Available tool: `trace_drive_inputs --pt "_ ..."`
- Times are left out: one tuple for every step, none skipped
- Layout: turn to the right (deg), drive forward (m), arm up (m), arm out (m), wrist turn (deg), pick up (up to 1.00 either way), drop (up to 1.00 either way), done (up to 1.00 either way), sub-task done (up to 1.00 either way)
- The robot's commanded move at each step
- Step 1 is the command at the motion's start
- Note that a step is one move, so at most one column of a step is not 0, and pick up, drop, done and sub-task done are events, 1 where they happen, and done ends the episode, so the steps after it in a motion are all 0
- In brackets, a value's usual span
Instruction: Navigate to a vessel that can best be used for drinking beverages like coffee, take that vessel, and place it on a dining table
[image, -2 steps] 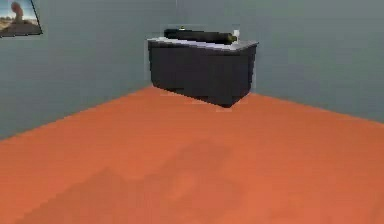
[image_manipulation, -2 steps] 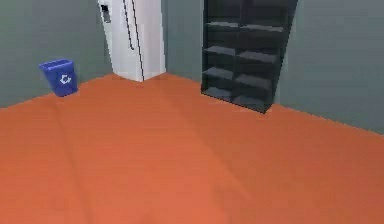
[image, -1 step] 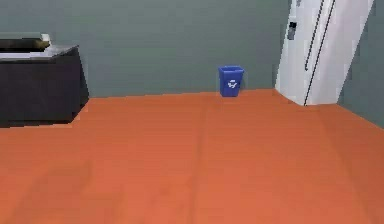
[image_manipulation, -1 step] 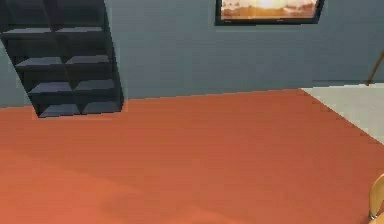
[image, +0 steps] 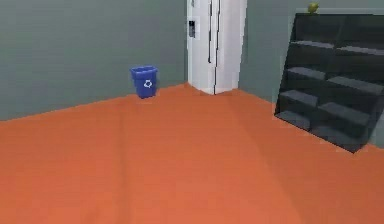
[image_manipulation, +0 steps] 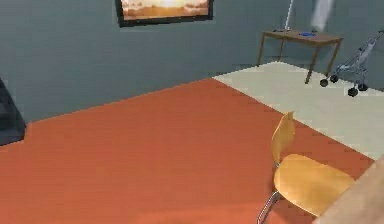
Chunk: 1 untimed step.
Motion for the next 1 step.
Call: trace_drive_inputs --pt "0.0 0.05 0.00 0.00 0.0 0.00 0.00 0.00 0.00"
